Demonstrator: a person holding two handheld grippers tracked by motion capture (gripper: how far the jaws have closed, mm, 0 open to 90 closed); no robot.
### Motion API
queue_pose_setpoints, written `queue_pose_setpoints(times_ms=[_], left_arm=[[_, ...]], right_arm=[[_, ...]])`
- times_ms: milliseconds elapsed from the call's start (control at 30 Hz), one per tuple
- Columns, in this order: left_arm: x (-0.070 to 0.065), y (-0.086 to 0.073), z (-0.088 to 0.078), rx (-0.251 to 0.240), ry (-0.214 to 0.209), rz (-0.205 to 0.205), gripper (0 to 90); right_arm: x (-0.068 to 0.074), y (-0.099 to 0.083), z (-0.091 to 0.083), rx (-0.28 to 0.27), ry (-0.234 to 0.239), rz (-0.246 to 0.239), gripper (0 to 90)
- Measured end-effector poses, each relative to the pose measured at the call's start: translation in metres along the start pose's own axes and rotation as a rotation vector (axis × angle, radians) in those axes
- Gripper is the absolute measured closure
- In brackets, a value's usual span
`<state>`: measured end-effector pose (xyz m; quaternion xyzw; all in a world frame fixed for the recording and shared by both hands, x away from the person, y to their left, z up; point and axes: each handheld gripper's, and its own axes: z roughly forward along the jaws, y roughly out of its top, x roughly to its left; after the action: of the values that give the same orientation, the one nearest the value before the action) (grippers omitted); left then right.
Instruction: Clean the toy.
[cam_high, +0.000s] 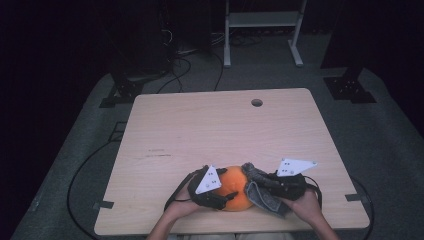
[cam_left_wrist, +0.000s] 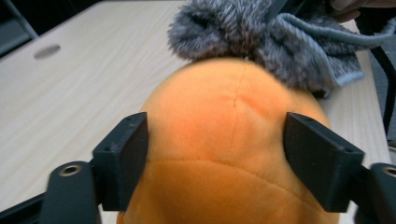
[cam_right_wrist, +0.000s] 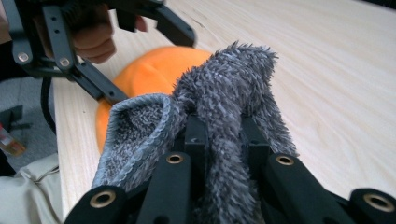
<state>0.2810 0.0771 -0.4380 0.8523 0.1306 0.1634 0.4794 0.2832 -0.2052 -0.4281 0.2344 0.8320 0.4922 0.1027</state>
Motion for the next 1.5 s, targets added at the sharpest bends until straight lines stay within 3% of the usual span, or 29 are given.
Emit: queue_pose_setpoints(times_ms=[133, 300, 367, 433, 567, 633, 767, 867, 967, 1000, 1033, 1133, 1233, 1333, 1367, 1400, 1433, 1500], left_arm=[[0.008, -0.008, -0.003, 0.027, -0.014, -0.039, 26.3], [0.012, -0.012, -0.005, 0.029, -0.020, -0.073, 26.5], [0.014, -0.013, -0.006, 0.030, -0.029, -0.073, 26.5], [0.013, -0.014, -0.006, 0.028, -0.032, -0.082, 26.5], [0.013, -0.014, -0.006, 0.026, -0.031, -0.084, 26.5], [0.012, -0.015, -0.006, 0.022, -0.030, -0.085, 26.5], [0.012, -0.016, -0.005, 0.014, -0.026, -0.090, 26.4], [0.013, -0.017, -0.006, 0.008, -0.031, -0.091, 26.3], [0.013, -0.017, -0.006, 0.008, -0.031, -0.092, 26.2], [0.013, -0.017, -0.006, 0.007, -0.031, -0.093, 26.0], [0.013, -0.017, -0.006, 0.006, -0.033, -0.095, 26.0], [0.010, -0.014, -0.004, 0.007, -0.037, -0.078, 25.7], [0.005, -0.008, -0.002, 0.011, -0.046, -0.050, 25.8], [0.001, -0.005, -0.002, 0.006, -0.062, -0.034, 24.0], [0.002, -0.001, -0.004, 0.005, -0.082, -0.042, 20.8], [0.002, -0.001, -0.004, 0.005, -0.082, -0.042, 17.8], [0.005, 0.002, -0.005, -0.002, -0.097, -0.080, 13.8], [0.010, 0.003, -0.002, 0.032, -0.052, -0.129, 6.1]], right_arm=[[-0.009, -0.010, -0.003, 0.050, -0.038, 0.042, 76.6], [-0.001, -0.001, -0.006, -0.029, -0.001, 0.020, 76.6], [-0.001, -0.003, 0.000, 0.004, -0.005, 0.013, 76.5], [-0.005, -0.009, 0.004, 0.017, -0.004, 0.057, 76.6], [-0.015, -0.018, 0.004, 0.105, -0.050, 0.098, 76.6], [-0.019, -0.020, 0.002, 0.107, -0.058, 0.113, 76.7], [-0.017, -0.010, -0.003, -0.013, 0.007, 0.145, 76.6], [-0.012, -0.008, 0.002, 0.013, 0.004, 0.112, 76.6], [-0.015, -0.012, 0.004, 0.035, 0.001, 0.121, 76.6], [-0.019, -0.017, 0.003, 0.088, -0.032, 0.125, 76.6], [-0.019, -0.017, 0.003, 0.088, -0.032, 0.125, 76.6], [-0.019, -0.012, -0.005, 0.013, -0.022, 0.134, 76.6], [-0.010, 0.006, -0.006, -0.087, 0.015, 0.093, 76.6], [-0.006, 0.012, -0.002, -0.100, 0.038, 0.084, 76.5], [-0.003, 0.009, 0.007, -0.038, 0.031, 0.064, 76.5], [-0.003, 0.009, 0.007, -0.038, 0.031, 0.064, 76.5], [-0.003, 0.004, 0.008, -0.040, 0.040, 0.078, 76.6], [-0.003, 0.002, 0.006, -0.039, 0.040, 0.084, 76.6]])
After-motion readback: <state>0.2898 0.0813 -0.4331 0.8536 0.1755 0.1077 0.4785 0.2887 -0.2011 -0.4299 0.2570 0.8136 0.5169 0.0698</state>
